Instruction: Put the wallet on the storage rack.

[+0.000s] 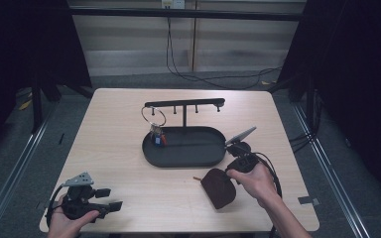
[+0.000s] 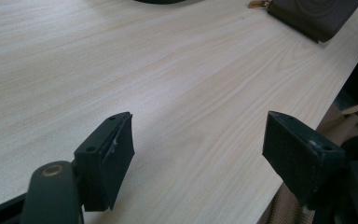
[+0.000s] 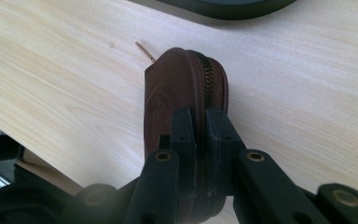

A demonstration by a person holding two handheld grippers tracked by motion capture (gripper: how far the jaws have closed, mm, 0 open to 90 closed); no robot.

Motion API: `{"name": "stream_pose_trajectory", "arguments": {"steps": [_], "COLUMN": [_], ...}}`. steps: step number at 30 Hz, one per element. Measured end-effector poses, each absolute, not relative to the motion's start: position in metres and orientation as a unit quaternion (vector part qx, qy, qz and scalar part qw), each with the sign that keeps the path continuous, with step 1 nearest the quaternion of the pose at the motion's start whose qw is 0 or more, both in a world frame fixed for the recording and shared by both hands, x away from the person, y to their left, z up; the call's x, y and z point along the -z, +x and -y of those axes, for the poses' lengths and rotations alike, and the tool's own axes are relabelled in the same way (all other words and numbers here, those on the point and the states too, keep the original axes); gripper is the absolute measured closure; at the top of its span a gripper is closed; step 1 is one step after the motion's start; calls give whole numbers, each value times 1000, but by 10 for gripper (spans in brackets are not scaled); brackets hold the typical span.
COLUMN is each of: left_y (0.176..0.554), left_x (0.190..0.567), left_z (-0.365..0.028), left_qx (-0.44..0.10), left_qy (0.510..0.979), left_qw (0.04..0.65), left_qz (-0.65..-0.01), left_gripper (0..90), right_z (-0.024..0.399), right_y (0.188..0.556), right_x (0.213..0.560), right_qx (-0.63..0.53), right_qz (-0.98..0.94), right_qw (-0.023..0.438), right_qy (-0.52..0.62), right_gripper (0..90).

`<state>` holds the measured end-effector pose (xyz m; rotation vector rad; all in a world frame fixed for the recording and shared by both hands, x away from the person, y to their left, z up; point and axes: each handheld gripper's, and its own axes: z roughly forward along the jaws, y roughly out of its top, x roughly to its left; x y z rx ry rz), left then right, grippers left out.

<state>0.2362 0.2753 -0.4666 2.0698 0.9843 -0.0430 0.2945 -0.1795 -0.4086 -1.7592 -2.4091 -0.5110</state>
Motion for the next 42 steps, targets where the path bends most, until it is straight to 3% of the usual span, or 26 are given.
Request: {"name": "stream_pose_trajectory", "arguments": {"steps": [42], "left_y": [235], "left_x": [466], "left_z": [-275], "left_qx": [14], "left_qy": [821], "left_qw": [414], "left_qz": [-393], "left_gripper": [226], "right_z": [177], "right_y": [310], "right_x": [341], "right_qx": [115], "right_qz": [813], "right_qw": [-6], "right_qy": [-571], "right_gripper": [825]}}
